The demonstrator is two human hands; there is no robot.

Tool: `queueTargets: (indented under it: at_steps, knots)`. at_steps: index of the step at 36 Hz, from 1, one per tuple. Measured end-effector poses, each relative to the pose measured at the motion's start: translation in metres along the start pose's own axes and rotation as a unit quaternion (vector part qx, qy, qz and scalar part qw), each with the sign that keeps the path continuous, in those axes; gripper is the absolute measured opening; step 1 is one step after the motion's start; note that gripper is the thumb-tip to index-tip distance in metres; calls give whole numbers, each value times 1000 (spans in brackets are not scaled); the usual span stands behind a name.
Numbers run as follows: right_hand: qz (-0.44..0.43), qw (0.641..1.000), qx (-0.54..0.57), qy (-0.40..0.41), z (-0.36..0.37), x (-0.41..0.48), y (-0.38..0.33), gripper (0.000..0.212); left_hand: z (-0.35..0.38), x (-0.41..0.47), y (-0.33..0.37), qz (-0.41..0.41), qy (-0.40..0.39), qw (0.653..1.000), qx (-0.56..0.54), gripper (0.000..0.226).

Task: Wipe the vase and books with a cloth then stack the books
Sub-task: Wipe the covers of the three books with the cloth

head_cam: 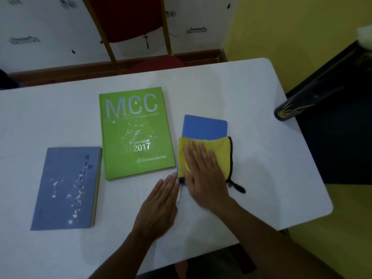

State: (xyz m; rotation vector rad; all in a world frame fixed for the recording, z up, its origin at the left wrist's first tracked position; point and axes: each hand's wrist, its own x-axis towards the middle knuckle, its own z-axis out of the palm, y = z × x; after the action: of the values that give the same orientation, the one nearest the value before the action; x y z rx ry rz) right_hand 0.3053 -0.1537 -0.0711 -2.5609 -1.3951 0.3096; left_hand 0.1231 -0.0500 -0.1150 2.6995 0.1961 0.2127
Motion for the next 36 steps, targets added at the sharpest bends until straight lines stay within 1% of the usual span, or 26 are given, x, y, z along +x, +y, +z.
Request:
queueTargets:
  at_steps: [3, 6, 11, 14, 16, 18, 24, 26, 30, 32, 33, 34, 36]
  knots:
    - [-31, 999, -4, -13, -4, -20, 17, 69, 0, 0, -1, -2, -2, 1000, -7, 60]
    - [-39, 999, 2, -26, -12, -11, 39, 69, -1, 1, 1, -4, 3, 1000, -7, 59]
    - [53, 998, 1, -20, -19, 51, 52, 67, -1, 1, 1, -11, 5, 1000, -11, 58]
    - [93, 996, -6, -7, -19, 82, 43, 68, -2, 1, 1, -9, 4, 1000, -10, 60]
    - [111, 994, -19, 7, -15, 87, 33, 68, -3, 1, 1, -9, 2, 1000, -8, 59]
    - [94, 995, -22, 18, -10, 79, 24, 68, -3, 1, 1, -12, -4, 1000, -7, 60]
    - [-28, 999, 4, 17, 0, 15, 0, 67, -3, 0, 2, -7, -4, 1000, -10, 60]
    - [-72, 997, 20, 20, 0, -8, 10, 64, -4, 1, 1, -6, -4, 1000, -12, 62]
    - [-156, 985, 58, 38, -8, -25, 56, 53, -6, 3, 2, -8, -4, 1000, -15, 63]
    - [-161, 984, 66, 47, -13, -16, 75, 51, -6, 3, 2, -9, -3, 1000, -16, 64]
    - [-150, 985, 71, 55, -14, -8, 81, 50, -6, 3, 1, -9, -2, 1000, -18, 64]
    - [-129, 987, 77, 62, -16, 3, 85, 49, -6, 3, 1, -9, -2, 1000, -20, 64]
    - [-58, 992, 93, 57, -20, 32, 86, 49, -6, 3, 2, -9, 0, 1000, -21, 63]
